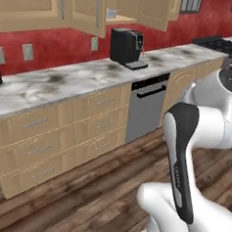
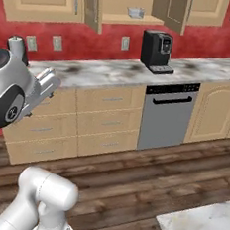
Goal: Retrieve the tupperware and aluminum foil from the cabinet and place them on the dining counter near the plate with carrot and squash to prepare for storing leftovers.
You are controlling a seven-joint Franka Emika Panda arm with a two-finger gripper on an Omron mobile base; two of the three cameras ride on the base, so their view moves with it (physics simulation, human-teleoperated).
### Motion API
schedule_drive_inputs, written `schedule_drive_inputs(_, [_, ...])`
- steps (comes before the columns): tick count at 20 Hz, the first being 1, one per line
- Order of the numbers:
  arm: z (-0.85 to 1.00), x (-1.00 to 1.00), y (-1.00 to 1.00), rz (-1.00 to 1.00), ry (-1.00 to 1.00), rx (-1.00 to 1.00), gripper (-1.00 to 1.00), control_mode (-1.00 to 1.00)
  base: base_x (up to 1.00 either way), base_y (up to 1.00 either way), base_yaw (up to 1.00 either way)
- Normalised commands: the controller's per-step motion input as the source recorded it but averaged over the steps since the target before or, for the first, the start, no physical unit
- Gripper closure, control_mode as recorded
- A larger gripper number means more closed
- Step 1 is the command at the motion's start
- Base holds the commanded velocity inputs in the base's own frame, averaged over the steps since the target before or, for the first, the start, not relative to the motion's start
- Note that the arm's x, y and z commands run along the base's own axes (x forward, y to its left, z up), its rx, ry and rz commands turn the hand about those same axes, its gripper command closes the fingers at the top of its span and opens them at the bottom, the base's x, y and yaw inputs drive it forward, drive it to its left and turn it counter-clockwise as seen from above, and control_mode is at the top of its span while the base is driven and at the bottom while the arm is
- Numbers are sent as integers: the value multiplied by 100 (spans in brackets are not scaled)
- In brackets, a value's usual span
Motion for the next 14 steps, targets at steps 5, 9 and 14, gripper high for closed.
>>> schedule_drive_inputs(5, [0, 0, 0, 0, 0, 0, -100, 100, 88, -25, -32])
schedule_drive_inputs(9, [0, 0, 0, 0, 0, 0, -100, 100, 94, -17, -29])
schedule_drive_inputs(14, [0, 0, 0, 0, 0, 0, -100, 100, 97, -8, -27])
